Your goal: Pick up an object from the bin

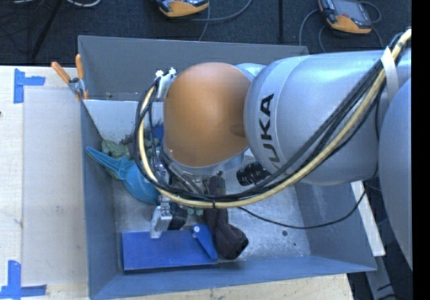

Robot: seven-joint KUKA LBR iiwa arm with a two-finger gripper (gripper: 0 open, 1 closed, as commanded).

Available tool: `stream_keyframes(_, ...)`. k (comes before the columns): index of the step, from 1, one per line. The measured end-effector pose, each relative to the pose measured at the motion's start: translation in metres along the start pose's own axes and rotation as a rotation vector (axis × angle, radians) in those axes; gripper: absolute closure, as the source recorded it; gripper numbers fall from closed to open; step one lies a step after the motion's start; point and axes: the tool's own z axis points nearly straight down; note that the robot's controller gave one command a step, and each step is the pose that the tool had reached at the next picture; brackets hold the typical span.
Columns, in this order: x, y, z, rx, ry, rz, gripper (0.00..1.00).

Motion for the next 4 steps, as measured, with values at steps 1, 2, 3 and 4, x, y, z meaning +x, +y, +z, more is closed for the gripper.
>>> stream_keyframes(1,-0.002,-0.001,-0.004,-0.002,-0.008,0.005,0.0)
stream_keyframes(2,0.014,-0.005,0.07,-0.003,-0.011,0.016,0.0)
stream_keyframes(3,0.022,-0.016,0.146,-0.009,-0.021,-0.028,0.0)
stream_keyframes(4,0.022,-0.017,0.145,-0.009,-0.022,-0.025,0.0)
